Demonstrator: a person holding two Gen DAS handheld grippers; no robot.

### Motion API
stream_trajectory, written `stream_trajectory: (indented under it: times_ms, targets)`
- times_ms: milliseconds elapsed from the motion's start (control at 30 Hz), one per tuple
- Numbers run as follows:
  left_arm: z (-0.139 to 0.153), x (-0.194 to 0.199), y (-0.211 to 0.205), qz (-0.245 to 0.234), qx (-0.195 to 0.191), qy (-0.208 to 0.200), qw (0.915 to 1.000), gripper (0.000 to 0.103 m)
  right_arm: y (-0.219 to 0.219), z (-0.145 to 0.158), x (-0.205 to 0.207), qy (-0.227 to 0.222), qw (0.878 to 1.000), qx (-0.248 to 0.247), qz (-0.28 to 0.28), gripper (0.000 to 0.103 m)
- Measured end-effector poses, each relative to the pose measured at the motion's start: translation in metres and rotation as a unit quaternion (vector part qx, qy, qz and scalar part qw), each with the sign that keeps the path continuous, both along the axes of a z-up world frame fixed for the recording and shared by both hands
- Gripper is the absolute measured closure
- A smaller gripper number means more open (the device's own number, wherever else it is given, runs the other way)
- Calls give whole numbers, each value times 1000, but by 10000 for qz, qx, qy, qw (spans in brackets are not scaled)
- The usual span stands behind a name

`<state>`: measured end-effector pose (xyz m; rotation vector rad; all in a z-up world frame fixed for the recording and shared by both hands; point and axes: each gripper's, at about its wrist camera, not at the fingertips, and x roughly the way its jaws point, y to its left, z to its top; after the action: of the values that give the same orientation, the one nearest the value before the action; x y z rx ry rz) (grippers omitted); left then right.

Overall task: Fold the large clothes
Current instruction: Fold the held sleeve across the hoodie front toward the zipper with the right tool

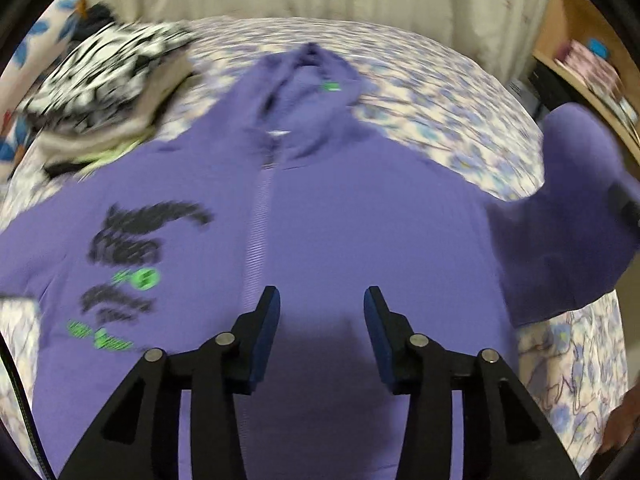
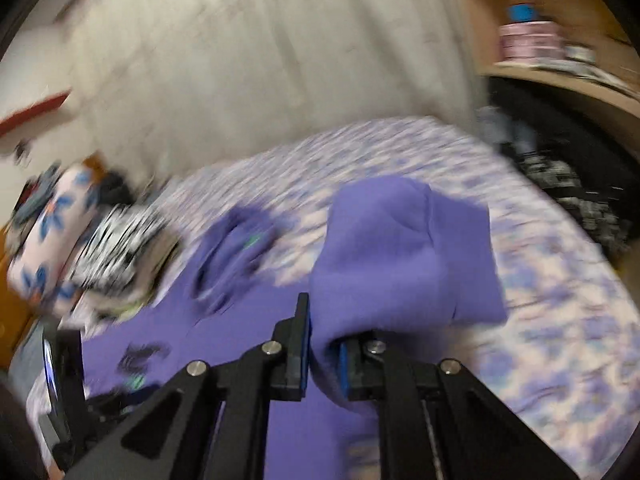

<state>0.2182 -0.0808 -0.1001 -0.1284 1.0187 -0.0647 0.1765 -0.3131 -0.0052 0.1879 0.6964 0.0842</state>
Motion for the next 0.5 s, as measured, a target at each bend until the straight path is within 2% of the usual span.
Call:
stream_trajectory:
  times_ms: [67,167,200,233,300,333,367,400,500]
  targets:
    - [-5,-6,24,161,19,46,9999,56,32,-31,7,420,9987,-187,203,86]
    - [-18,-13,49,255,-53,230,9994,56,60,-87,15,1278,9900,-107,595,66]
    - [-22,-15,55,260,-120,283,9992,56,68,-106,14,1584,9844,-66,757,61]
    - [-24,-16,59,272,-165,311,9990,56,75,-114,7,1687,9822,-129,817,61]
    - [-28,-21,64,269,-241,340,9988,56,86,-118,-15,1664,9815,-358,874,52]
    - [-30,-24,65,258,-271,350,9987,56,90,-115,-22,1632,9812,-298,982,46]
    - [-30,-25,65,238,-295,361,9986,56,93,-113,-31,1583,9815,-182,1058,33]
    - [-31,-26,65,210,-327,364,9986,56,98,-109,-37,1534,9822,-89,1079,26]
    - [-30,-29,59,19,-455,334,9984,55,101,-103,-52,1500,9840,-145,952,26]
